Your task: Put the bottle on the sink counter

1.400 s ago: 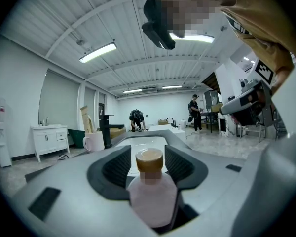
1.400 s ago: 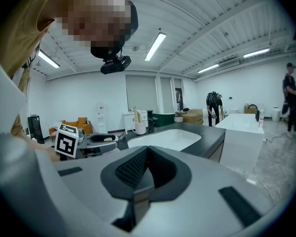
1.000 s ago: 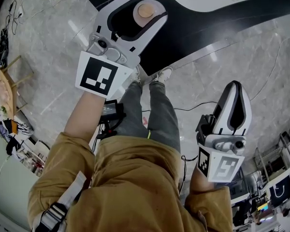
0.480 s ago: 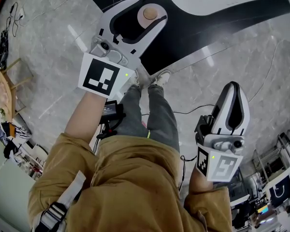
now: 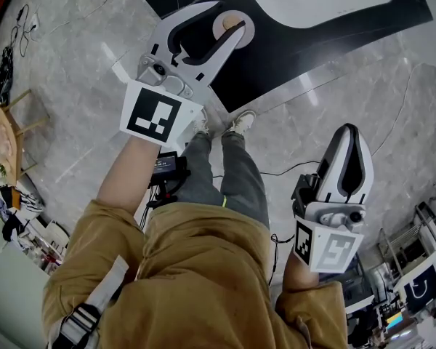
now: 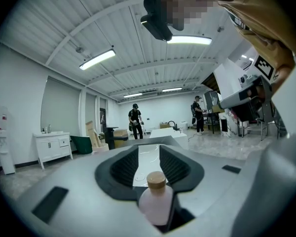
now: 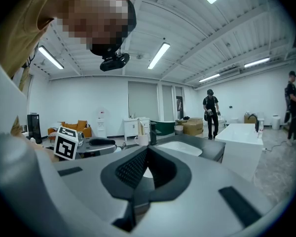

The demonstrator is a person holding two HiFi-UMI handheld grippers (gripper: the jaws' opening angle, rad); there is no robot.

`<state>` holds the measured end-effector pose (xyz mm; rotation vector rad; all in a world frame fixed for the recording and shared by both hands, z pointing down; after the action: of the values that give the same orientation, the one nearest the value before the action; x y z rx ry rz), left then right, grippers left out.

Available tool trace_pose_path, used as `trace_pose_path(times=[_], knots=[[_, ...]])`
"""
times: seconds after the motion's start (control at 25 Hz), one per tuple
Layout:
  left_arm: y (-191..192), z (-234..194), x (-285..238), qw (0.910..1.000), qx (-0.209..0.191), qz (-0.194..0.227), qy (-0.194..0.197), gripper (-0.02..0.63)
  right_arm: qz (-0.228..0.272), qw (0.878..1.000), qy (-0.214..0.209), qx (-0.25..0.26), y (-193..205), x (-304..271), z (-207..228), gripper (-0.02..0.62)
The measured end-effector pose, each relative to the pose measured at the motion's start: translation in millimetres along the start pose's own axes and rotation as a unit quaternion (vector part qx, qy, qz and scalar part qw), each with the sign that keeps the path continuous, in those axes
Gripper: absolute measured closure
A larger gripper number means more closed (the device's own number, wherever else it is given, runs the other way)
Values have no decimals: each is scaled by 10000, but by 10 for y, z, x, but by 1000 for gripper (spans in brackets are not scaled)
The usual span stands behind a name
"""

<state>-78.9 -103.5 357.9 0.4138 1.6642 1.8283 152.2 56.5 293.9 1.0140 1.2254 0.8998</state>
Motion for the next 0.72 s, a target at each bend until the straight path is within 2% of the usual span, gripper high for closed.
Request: trace_pose_path(times=[0.36, 0.52, 0.72], knots=[[-77, -31, 48, 9998, -146, -94, 12, 511, 157, 9999, 5, 52, -144, 45, -20, 591], [-131, -39, 100, 9983, -457, -359, 92, 539, 225, 9997, 22, 84, -230, 105, -34, 591], [-230, -23, 184, 9974, -570, -436, 81, 561, 302, 9995, 18, 56, -280, 186, -58, 591]])
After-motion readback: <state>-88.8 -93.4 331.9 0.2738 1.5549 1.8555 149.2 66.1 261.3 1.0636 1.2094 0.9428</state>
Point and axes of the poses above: the fingertips, and each gripper's own axes: x backward along the fingers, z to its right, y out of its underside, the point moved 10 cm from there along x, backward along the fingers, and after that the axes turned 5 degrees about -z, right-handed, at the moved point
